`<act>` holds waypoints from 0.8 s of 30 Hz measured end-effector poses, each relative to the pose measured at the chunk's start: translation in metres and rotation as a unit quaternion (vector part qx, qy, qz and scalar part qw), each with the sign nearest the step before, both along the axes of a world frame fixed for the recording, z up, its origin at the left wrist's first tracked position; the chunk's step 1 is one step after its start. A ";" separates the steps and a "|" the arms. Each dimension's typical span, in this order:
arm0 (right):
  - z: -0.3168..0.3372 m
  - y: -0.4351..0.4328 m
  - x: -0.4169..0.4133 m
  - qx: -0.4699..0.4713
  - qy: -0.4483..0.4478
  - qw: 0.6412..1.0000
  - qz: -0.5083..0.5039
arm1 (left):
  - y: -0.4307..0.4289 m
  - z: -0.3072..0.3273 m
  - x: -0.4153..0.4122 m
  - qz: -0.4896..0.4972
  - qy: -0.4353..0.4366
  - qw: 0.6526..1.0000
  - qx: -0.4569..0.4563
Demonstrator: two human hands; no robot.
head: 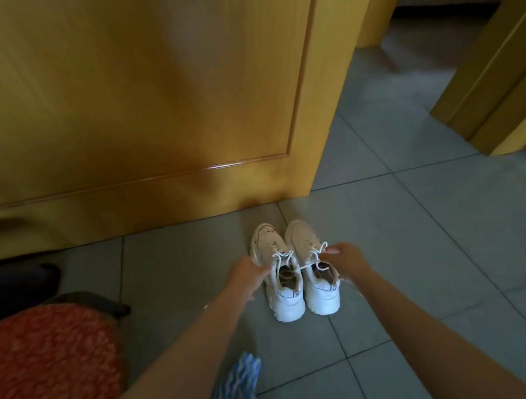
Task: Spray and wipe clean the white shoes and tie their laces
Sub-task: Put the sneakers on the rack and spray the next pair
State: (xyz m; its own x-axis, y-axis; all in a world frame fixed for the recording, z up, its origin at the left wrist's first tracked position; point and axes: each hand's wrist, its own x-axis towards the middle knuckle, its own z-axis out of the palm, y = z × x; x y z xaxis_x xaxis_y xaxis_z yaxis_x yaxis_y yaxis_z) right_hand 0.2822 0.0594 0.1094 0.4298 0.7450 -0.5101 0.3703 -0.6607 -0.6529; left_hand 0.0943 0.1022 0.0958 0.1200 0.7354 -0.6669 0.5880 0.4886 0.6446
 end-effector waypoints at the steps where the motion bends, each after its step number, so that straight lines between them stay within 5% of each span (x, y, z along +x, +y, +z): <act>1: -0.007 0.001 0.002 0.004 -0.008 1.000 -0.009 | 0.001 -0.009 0.007 -0.006 0.009 1.000 0.003; 10: -0.072 0.009 0.013 -0.016 -0.026 0.996 -0.082 | 0.016 -0.082 0.052 -0.013 0.048 0.998 0.040; 24: -0.126 0.028 0.032 -0.056 -0.094 0.992 -0.063 | 0.015 -0.135 0.058 0.004 0.100 0.981 0.164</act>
State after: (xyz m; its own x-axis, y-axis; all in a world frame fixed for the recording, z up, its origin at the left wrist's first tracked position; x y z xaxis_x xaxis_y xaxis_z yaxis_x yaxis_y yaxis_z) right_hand 0.3147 0.0870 -0.0166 0.6117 0.6221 -0.4887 0.3882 -0.7743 -0.4997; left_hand 0.1526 0.1168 -0.0397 0.0047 0.9151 -0.4032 0.7152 0.2787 0.6409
